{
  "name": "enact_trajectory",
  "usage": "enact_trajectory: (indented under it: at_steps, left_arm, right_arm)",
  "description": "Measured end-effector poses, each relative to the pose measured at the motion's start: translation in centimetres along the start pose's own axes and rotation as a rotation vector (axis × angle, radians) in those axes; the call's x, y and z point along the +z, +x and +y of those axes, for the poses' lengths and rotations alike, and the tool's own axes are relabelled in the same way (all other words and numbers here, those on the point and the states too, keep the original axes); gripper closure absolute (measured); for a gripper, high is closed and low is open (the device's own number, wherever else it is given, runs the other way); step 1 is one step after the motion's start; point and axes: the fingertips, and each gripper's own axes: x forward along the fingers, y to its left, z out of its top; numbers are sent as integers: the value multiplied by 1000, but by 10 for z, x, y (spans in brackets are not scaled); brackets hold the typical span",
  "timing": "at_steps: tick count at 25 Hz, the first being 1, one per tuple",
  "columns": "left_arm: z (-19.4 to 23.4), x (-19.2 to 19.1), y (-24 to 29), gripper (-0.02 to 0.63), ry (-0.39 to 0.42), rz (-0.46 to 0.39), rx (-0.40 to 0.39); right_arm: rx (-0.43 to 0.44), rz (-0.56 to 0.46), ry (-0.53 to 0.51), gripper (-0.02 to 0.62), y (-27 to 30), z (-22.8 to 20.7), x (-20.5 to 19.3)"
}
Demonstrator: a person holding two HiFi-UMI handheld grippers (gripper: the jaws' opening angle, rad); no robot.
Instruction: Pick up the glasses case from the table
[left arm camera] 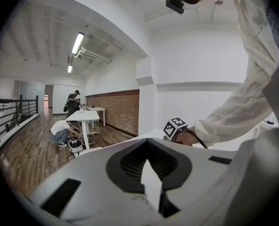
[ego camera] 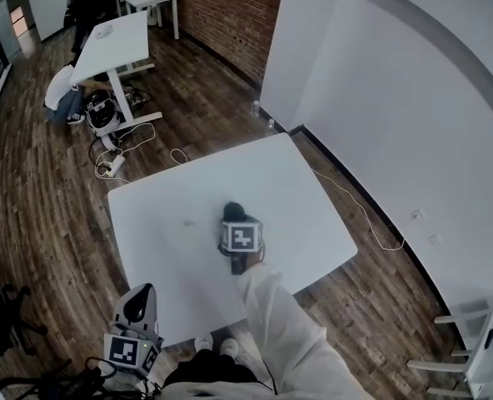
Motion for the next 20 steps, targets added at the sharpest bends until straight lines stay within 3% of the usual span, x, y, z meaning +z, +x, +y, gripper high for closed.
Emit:
enact_trajectory:
  at_steps: [3, 13, 20]
  left_arm:
    - [-2, 2, -2, 598, 18, -17, -4]
    - [-11, 16, -1, 598, 40, -55, -31]
    - [-14, 37, 2, 598, 80, -102, -58]
  right_arm:
    - [71, -88, 34, 287, -17, 9, 14]
    - [177, -422, 149, 290, -147, 5, 60]
    - [183, -638, 88, 293, -257, 16, 77]
